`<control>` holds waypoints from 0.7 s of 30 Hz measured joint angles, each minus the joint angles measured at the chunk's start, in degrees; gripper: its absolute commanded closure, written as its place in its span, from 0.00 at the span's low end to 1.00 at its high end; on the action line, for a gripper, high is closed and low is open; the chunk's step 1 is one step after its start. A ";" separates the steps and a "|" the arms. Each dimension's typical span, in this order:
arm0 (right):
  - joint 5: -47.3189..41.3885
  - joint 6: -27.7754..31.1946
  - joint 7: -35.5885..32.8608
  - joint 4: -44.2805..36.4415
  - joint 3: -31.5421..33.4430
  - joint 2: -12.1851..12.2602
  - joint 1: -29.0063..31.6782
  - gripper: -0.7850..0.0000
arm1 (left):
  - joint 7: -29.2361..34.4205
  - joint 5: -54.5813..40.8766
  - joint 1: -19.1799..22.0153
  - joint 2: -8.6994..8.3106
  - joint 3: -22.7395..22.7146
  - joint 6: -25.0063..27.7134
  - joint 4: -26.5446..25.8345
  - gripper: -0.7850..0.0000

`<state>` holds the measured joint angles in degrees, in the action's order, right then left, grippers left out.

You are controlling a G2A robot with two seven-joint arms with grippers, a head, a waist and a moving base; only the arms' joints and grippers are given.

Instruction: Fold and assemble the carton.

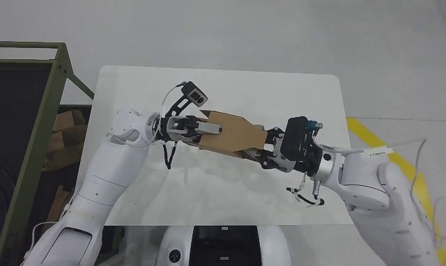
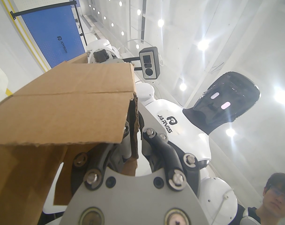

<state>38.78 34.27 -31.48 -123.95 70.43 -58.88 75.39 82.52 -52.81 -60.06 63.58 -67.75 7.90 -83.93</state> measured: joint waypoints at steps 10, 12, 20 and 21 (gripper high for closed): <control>0.35 -0.81 -0.09 1.11 -2.89 -0.33 -1.97 0.80 | -0.13 -0.67 0.06 0.29 0.35 0.01 0.46 1.00; 0.60 -1.18 -0.16 1.30 -3.48 -0.41 -2.39 0.80 | -0.06 -0.71 0.04 0.35 0.44 0.00 0.44 1.00; 0.40 -1.53 -0.29 2.22 -5.29 -0.68 -3.82 0.81 | -0.19 -0.80 0.01 0.53 0.60 0.07 0.41 1.00; 0.32 -1.51 -0.29 2.31 -5.45 -0.70 -3.97 0.81 | -0.27 -0.80 0.00 0.55 0.60 0.12 0.41 1.00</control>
<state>39.09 32.77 -31.77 -121.64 64.98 -59.58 71.42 82.25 -53.61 -60.07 64.13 -67.16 8.03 -83.52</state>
